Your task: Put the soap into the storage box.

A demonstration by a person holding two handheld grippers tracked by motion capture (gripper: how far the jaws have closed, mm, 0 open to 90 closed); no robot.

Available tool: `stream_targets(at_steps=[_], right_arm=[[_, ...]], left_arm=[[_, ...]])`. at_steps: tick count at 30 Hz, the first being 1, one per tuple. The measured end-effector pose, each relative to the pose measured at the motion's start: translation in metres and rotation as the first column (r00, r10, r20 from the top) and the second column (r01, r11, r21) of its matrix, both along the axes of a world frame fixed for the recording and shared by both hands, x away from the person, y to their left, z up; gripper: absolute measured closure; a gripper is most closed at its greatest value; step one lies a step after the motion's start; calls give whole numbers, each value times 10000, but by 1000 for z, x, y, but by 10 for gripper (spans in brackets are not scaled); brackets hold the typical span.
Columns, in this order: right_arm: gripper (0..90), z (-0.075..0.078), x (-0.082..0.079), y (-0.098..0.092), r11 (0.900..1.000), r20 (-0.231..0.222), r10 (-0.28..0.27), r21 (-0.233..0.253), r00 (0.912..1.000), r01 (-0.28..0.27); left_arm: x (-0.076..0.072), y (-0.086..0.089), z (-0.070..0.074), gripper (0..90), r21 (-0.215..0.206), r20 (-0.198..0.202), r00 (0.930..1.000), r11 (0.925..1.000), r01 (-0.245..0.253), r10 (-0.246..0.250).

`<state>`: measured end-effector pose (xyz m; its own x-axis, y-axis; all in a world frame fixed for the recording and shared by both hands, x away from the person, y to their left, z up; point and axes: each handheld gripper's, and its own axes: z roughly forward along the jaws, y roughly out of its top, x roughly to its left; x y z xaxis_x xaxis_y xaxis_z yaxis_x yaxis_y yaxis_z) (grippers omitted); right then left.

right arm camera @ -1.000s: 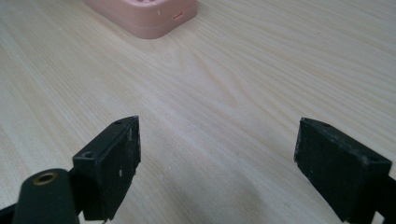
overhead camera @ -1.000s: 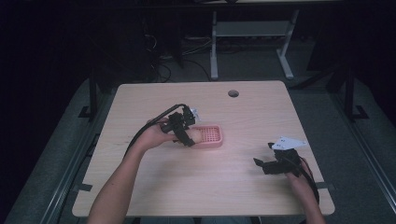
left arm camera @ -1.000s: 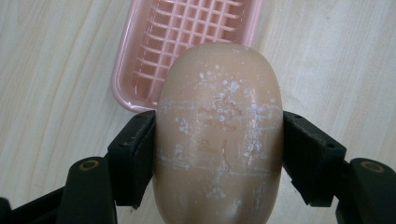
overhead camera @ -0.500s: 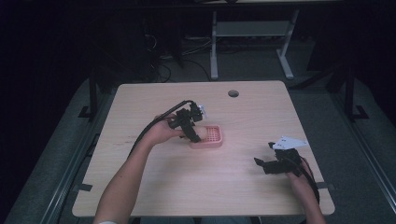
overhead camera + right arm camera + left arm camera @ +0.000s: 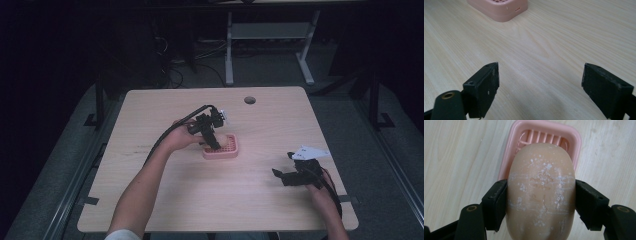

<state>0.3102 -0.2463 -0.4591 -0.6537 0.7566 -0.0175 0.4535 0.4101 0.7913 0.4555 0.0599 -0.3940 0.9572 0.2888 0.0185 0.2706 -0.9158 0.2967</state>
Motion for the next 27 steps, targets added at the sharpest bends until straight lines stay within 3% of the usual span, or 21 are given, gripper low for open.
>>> stream_targets(at_steps=[11,27], right_arm=[[139,0,0,1,10000,-27,18,12,10000,-18],[139,-1,0,1,10000,-49,31,29,10000,-31]], left_arm=[[5,-8,-14,317,450,-173,9998,9990,33,-25],[10,-10,-23,318,522,-310,9993,9985,-188,204]])
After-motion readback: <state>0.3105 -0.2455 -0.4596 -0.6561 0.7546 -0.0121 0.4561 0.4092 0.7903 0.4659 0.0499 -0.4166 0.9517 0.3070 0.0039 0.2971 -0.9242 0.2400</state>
